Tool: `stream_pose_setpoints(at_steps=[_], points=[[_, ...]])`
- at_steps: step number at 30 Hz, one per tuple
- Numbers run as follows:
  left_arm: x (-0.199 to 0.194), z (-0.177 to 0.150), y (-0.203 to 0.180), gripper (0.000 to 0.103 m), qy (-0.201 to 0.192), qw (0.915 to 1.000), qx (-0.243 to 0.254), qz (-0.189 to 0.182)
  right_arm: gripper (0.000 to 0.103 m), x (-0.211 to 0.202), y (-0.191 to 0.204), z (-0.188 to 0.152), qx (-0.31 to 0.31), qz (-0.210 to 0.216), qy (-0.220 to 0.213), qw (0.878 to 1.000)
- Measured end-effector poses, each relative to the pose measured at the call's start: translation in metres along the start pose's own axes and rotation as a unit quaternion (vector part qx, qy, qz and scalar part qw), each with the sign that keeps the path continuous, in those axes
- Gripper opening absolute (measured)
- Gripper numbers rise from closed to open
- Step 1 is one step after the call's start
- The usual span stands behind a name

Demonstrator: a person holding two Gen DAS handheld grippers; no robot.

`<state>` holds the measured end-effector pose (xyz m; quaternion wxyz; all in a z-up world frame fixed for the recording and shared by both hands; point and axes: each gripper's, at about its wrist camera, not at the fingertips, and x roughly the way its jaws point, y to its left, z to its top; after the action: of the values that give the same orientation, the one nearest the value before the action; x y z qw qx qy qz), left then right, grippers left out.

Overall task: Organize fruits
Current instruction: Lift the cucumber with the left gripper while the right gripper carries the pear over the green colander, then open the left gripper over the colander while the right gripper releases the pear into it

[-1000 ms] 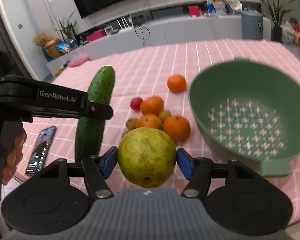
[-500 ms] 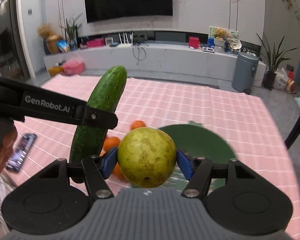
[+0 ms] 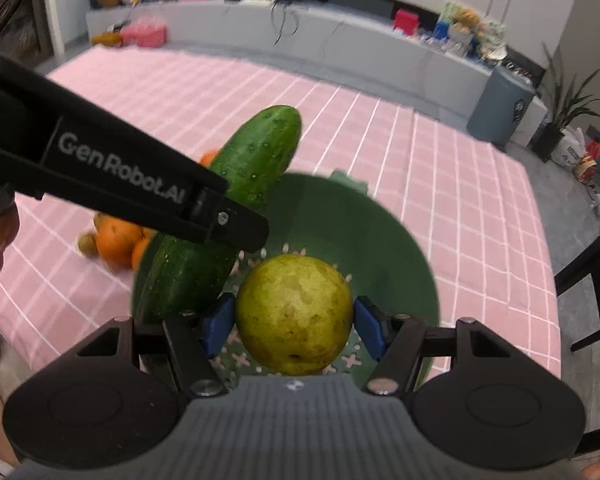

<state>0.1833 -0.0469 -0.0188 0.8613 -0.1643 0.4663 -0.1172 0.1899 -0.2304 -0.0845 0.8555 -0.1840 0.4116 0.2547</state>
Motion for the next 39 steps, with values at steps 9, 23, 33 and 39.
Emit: stream_pose_setpoints(at_steps=[9, 23, 33, 39], points=[[0.021, -0.005, -0.013, 0.042, 0.029, 0.9987, 0.039, 0.014, 0.061, 0.028, 0.002, 0.007, -0.038, 0.011, 0.045, 0.998], [0.04, -0.005, -0.018, 0.042, 0.065, 0.9943, 0.072, 0.044, 0.061, 0.049, -0.009, 0.013, -0.017, 0.034, 0.077, 0.996], [0.035, -0.001, -0.012, 0.055, 0.062, 0.9962, 0.044, 0.043, 0.07, 0.042, -0.014, 0.03, -0.034, 0.001, 0.073, 0.997], [0.012, -0.004, -0.009, 0.056, 0.034, 0.9981, 0.038, 0.035, 0.08, 0.026, -0.014, 0.025, -0.014, -0.02, 0.044, 0.999]])
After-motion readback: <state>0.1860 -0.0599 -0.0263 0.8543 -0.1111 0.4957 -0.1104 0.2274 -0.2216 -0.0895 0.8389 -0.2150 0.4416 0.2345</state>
